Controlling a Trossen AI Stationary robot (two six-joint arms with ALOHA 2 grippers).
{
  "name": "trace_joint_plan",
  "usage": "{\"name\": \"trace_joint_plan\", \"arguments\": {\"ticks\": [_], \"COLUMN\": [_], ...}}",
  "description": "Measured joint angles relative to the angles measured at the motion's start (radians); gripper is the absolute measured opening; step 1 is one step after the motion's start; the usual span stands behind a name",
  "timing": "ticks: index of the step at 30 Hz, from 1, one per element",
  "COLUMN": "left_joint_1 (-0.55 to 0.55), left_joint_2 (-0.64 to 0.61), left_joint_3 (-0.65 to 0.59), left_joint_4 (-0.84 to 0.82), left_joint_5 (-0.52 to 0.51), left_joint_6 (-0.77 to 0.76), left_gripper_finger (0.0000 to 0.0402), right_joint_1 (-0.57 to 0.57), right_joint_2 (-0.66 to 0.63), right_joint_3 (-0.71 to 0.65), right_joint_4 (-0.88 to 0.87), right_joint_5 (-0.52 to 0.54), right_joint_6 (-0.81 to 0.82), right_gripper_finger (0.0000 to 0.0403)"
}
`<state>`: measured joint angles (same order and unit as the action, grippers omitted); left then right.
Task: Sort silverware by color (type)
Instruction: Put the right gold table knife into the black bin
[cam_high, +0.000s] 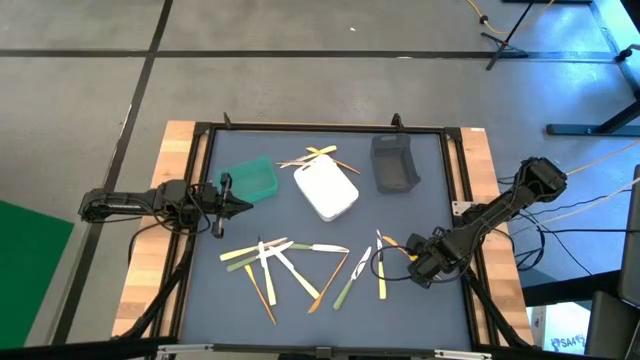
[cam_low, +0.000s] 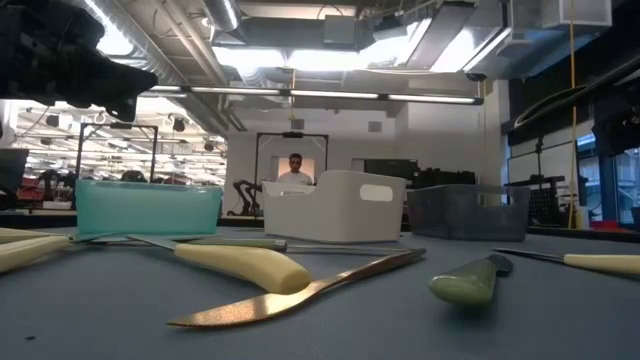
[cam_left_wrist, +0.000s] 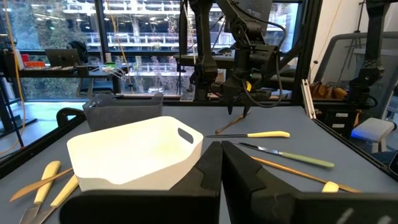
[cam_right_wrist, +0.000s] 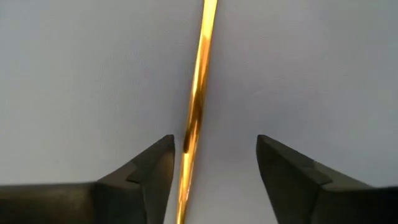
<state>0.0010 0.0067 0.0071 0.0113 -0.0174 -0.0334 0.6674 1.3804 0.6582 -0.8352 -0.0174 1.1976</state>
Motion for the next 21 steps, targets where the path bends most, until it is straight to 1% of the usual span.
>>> {"name": "trace_joint_plan", "arguments": {"ticks": [4,10,14,18,21], "left_joint_1": [0.000,0.000,0.000,0.000,0.000], "left_joint_2": [0.000,0.000,0.000,0.000,0.000], "left_joint_3": [0.000,0.000,0.000,0.000,0.000], "left_joint_4": [0.000,0.000,0.000,0.000,0.000], "left_joint_5": [0.000,0.000,0.000,0.000,0.000], "left_joint_6": [0.000,0.000,0.000,0.000,0.000], "left_gripper_finger": [0.0000,0.0000,0.0000,0.0000,0.0000], "right_joint_1": [0.000,0.000,0.000,-0.002,-0.001], "right_joint_2": [0.000,0.000,0.005,0.025,0.037], "right_joint_3": [0.000,0.000,-0.005,-0.037,-0.037], "right_joint_4": [0.006,0.005,0.015,0.066,0.067], "right_joint_5": [0.028,0.033,0.022,-0.037,-0.030], "right_joint_6": [0.000,0.000,0.001,0.002,0.002], "right_gripper_finger": [0.0204,0.0213,0.0214,0.0215,0.0215]}}
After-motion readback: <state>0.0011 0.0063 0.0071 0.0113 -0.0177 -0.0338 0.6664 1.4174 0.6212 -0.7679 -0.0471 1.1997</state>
